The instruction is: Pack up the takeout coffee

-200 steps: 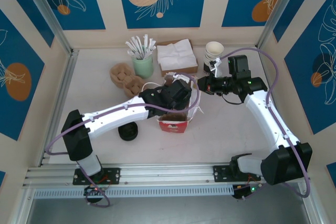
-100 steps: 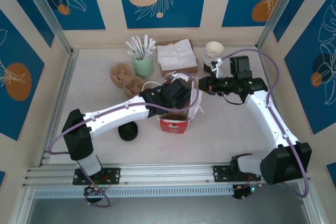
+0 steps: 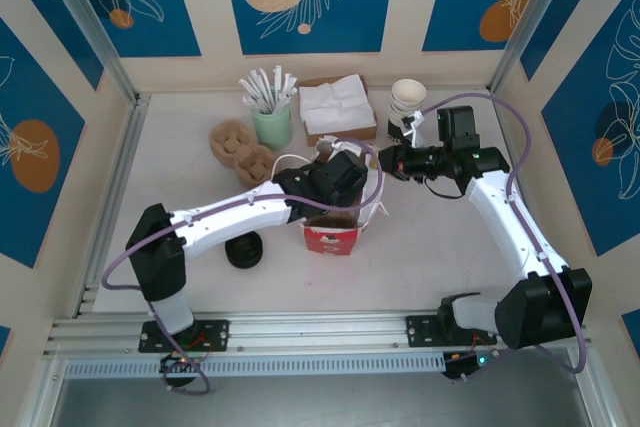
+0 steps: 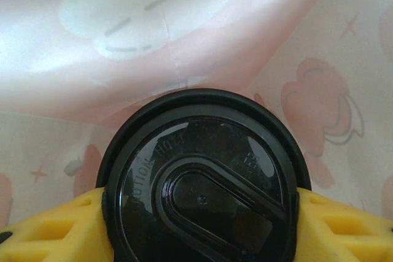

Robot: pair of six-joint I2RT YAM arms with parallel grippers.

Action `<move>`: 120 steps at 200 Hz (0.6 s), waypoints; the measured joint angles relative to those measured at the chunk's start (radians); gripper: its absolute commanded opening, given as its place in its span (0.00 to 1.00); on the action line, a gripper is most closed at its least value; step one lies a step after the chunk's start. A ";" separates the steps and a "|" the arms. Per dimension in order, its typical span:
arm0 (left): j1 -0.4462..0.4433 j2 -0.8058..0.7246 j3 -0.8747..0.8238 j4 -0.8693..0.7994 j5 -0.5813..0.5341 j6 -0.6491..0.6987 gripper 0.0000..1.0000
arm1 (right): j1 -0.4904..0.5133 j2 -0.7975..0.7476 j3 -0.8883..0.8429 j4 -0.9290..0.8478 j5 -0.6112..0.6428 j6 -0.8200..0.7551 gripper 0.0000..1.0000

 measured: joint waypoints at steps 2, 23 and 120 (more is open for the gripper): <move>0.000 0.001 0.000 0.000 0.001 0.000 0.61 | 0.000 0.000 0.000 0.000 0.000 0.000 0.00; 0.001 0.006 0.000 0.003 0.007 0.000 0.61 | 0.000 0.000 0.000 0.000 -0.001 0.000 0.00; 0.013 0.056 0.015 0.002 0.047 -0.007 0.61 | 0.000 0.001 -0.004 -0.002 -0.002 0.000 0.00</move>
